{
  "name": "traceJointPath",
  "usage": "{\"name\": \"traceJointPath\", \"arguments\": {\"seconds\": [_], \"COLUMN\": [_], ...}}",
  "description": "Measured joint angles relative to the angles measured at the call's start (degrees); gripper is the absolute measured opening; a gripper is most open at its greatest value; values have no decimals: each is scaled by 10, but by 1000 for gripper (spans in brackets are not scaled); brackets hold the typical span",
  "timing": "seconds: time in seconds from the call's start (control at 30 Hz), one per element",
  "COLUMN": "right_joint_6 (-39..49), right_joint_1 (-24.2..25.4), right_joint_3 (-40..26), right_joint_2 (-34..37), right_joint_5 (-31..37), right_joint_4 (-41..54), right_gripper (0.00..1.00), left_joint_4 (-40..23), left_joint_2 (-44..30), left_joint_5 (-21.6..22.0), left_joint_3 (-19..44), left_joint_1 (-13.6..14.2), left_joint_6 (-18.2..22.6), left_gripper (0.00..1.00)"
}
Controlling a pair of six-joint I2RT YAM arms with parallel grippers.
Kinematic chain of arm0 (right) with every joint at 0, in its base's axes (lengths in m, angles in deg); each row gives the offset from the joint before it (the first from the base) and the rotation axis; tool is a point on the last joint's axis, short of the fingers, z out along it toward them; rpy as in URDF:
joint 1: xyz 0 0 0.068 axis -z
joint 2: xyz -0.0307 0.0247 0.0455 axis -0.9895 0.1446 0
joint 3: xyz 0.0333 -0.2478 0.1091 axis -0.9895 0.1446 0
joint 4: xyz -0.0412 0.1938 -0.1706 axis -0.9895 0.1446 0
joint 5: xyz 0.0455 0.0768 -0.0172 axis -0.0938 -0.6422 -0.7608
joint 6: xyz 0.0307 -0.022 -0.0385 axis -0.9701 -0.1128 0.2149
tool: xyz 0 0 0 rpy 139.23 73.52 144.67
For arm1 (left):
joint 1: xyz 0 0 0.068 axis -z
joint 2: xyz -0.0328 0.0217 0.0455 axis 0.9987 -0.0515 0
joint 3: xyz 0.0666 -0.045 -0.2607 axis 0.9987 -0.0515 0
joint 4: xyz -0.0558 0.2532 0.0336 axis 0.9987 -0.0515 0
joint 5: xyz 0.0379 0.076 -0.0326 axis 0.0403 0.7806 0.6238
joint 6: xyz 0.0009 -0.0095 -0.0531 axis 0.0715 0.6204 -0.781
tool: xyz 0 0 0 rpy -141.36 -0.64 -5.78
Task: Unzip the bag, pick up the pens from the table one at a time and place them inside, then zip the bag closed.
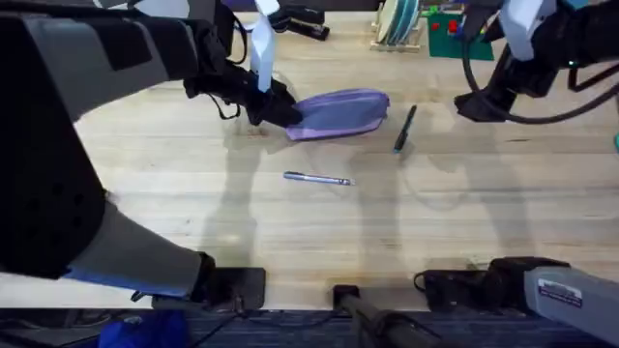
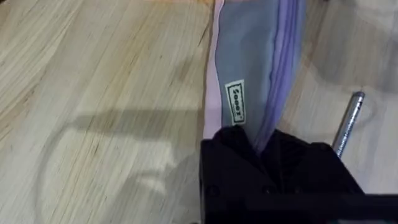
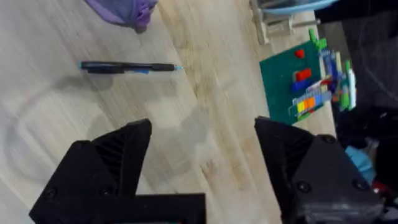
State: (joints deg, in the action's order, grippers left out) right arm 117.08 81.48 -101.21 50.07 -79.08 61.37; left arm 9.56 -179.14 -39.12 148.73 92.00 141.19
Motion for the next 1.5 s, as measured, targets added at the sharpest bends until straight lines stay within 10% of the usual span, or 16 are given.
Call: {"name": "traceJointPath", "arguments": {"seconds": [1.5], "right_joint_6": [52], "right_joint_1": [95], "right_joint_3": [0], "right_joint_2": [129], "right_joint_5": [-399], "right_joint_4": [53], "right_gripper": [996], "left_joint_4": [0], "left_joint_2": [0], "left_joint_5": [0], "left_joint_3": [0], "left_joint_1": [0], "left_joint_6": [0], "left_gripper": [42]}}
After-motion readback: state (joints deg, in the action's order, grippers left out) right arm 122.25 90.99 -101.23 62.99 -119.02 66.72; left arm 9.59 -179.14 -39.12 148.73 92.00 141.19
